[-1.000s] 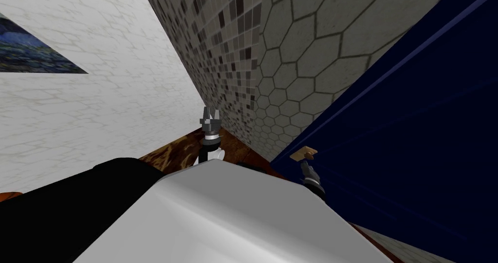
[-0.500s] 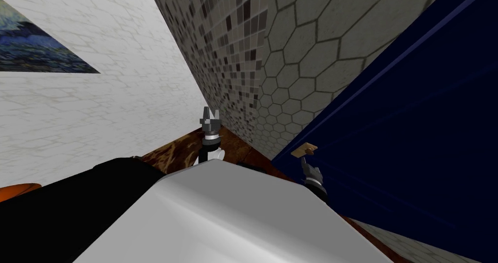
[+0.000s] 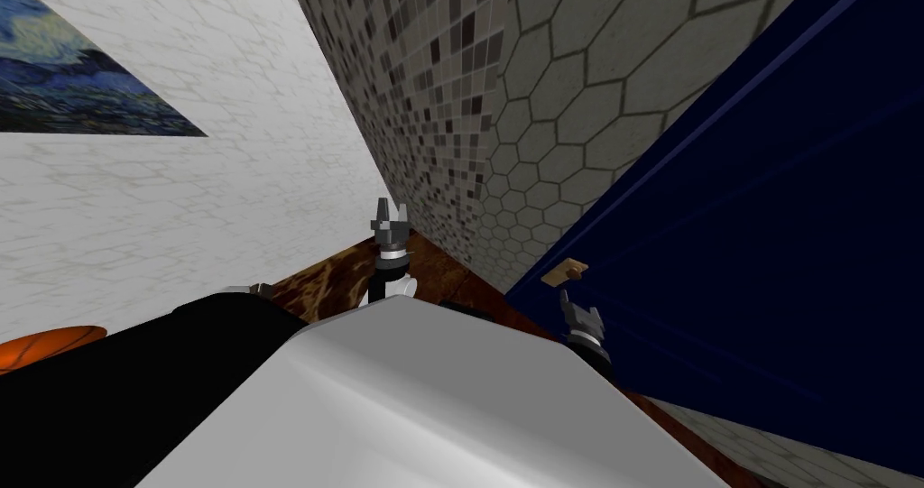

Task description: Pull the door open

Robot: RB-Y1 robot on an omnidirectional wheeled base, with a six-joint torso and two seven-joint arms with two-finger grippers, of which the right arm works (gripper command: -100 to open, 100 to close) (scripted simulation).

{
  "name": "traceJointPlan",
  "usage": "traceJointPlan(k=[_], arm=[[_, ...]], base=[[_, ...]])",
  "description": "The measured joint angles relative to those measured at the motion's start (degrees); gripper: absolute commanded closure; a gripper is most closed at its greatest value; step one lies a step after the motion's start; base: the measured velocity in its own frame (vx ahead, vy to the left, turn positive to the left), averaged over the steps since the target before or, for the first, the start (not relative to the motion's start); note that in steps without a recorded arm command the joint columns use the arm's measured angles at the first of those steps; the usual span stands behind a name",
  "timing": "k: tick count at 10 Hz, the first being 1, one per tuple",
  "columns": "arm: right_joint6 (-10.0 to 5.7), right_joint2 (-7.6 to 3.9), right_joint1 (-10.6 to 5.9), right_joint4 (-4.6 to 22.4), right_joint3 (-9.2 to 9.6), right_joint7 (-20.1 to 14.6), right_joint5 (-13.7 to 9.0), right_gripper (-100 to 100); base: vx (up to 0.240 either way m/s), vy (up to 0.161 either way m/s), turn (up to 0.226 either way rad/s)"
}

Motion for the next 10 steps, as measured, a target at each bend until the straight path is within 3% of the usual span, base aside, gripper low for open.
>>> traceJointPlan(k=[3,4,10], arm=[[2.01,-0.62,-0.03,0.22,0.37,1.13,3.63,-100],[2.16,-0.64,-0.01,0.21,0.39,1.18,3.75,-100],[1.06,-0.25,-3.21,2.67,-0.93,2.88,1.03,-100]], base=[[-0.073,0.030,0.013],[0.084,-0.021,0.053],[0.169,-0.093,0.066]])
